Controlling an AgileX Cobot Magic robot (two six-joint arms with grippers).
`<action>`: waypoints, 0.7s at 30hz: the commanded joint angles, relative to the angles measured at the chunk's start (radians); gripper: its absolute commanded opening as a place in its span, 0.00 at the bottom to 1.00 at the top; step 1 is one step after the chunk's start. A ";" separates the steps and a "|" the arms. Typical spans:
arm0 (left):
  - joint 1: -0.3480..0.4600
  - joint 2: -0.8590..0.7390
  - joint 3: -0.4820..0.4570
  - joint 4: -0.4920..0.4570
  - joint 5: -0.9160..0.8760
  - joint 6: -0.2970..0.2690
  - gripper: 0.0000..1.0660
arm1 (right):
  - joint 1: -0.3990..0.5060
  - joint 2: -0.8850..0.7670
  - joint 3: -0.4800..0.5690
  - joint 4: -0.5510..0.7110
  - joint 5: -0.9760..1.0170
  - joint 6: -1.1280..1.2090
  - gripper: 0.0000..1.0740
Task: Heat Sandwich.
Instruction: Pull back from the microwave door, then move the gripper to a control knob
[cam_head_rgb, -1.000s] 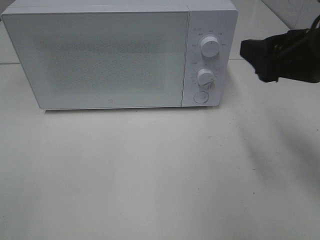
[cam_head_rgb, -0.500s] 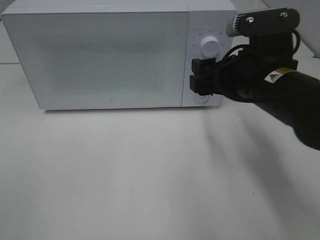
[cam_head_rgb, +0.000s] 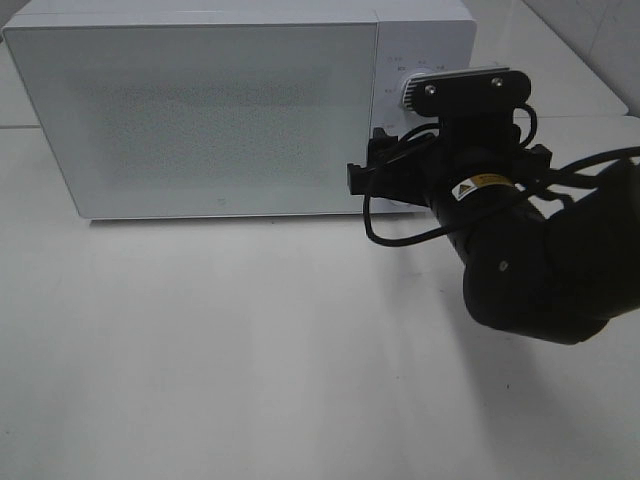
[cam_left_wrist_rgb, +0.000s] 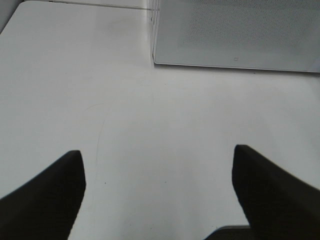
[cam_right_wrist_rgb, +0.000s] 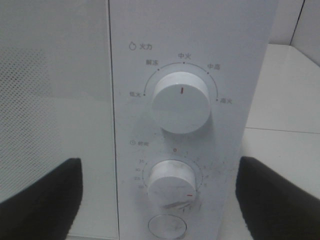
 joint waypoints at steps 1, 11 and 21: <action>0.001 -0.024 0.003 -0.007 -0.014 0.000 0.71 | 0.005 0.041 -0.008 -0.032 -0.097 0.054 0.75; 0.001 -0.024 0.003 -0.007 -0.014 0.000 0.71 | 0.003 0.104 -0.008 -0.021 -0.164 0.072 0.75; 0.001 -0.024 0.003 -0.007 -0.014 0.000 0.71 | 0.003 0.104 -0.008 -0.029 -0.163 0.070 0.67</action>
